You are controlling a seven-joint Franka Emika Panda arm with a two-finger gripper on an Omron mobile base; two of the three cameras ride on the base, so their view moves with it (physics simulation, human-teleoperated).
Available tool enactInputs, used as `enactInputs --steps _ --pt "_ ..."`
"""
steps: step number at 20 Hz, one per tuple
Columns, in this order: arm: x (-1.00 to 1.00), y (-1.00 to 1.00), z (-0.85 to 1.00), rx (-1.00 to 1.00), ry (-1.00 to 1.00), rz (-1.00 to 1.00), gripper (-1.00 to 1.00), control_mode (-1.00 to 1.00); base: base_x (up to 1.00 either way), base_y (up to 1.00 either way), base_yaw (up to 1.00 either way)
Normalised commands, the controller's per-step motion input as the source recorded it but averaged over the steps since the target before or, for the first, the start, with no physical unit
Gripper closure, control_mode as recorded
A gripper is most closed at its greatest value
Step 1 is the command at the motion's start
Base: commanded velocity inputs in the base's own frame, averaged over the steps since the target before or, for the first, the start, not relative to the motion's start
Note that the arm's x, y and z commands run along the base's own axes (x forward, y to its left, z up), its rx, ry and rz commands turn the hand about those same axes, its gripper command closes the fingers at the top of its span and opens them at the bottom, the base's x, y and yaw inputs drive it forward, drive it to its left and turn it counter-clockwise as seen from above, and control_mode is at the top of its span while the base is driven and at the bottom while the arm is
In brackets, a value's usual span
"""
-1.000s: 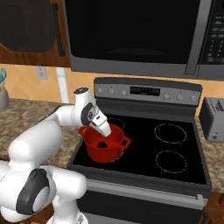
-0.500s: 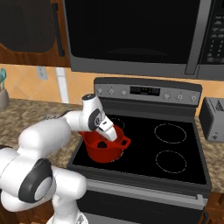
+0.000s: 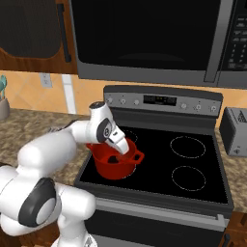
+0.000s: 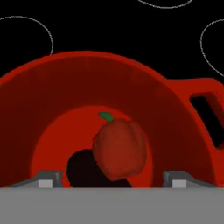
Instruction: Put the bell pepper and avocado in the pot. Retrieve the spatula and lightly stir the vegetables in the pot.
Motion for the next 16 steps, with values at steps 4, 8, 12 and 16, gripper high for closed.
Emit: enactInputs --steps 4,8,12,16 --pt "-0.37 0.09 0.71 0.00 -0.11 0.00 -1.00 -1.00 0.00 0.00 0.00" --pt "-0.78 0.74 0.72 0.00 -0.02 0.07 -1.00 -1.00 0.00 0.00 0.00" --pt "-0.76 1.00 0.50 -0.05 0.00 0.18 -1.00 -1.00 0.00 0.00 0.00" --pt "-0.66 1.00 0.40 -0.06 0.03 0.20 -1.00 -1.00 0.00 0.00 0.00"
